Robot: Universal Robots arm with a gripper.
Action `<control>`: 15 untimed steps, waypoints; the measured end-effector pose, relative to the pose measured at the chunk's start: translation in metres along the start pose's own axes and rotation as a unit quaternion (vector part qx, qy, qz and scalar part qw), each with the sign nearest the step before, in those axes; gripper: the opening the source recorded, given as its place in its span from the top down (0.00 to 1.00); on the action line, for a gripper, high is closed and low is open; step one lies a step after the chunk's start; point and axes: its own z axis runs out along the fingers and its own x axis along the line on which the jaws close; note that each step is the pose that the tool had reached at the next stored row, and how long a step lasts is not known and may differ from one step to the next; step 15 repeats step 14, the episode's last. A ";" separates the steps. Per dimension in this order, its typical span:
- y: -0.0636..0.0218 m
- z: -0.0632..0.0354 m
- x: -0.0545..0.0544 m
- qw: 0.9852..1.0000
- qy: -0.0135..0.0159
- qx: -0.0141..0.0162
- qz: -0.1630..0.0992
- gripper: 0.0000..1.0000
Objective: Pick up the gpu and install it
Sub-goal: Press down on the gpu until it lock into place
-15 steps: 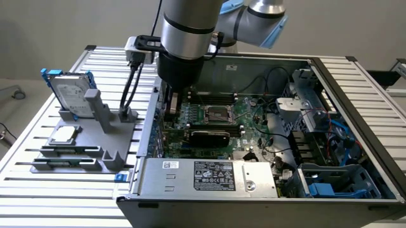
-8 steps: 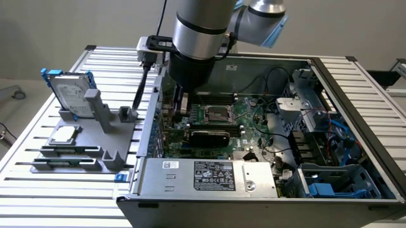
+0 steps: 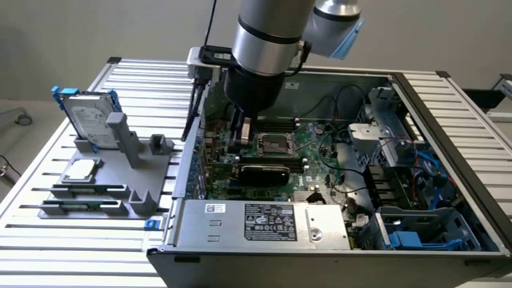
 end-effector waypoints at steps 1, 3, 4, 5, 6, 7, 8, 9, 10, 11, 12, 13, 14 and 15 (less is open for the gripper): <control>-0.0019 -0.0004 0.000 1.000 0.000 0.001 0.000 0.89; -0.0044 -0.0008 0.000 1.000 -0.001 0.003 0.000 0.89; -0.0044 -0.0008 0.000 1.000 -0.002 0.004 0.000 0.89; -0.0044 -0.0008 0.000 1.000 -0.002 0.004 0.000 0.89; -0.0044 -0.0009 0.000 1.000 -0.002 0.004 0.000 0.89; -0.0044 -0.0009 0.000 1.000 -0.002 0.004 0.000 0.89; -0.0044 -0.0011 0.000 1.000 -0.002 0.004 0.000 0.89; -0.0044 -0.0012 0.000 1.000 -0.002 0.004 0.000 0.89; -0.0044 -0.0012 0.000 1.000 -0.002 0.004 0.000 0.89; -0.0044 -0.0013 0.000 1.000 -0.002 0.004 0.000 0.89; -0.0044 -0.0013 0.000 1.000 -0.002 0.004 0.000 0.89; -0.0044 -0.0014 0.000 1.000 -0.002 0.004 0.000 0.89; -0.0044 -0.0014 0.000 1.000 -0.002 0.004 0.000 0.89; -0.0044 -0.0014 0.000 1.000 -0.002 0.004 0.000 0.89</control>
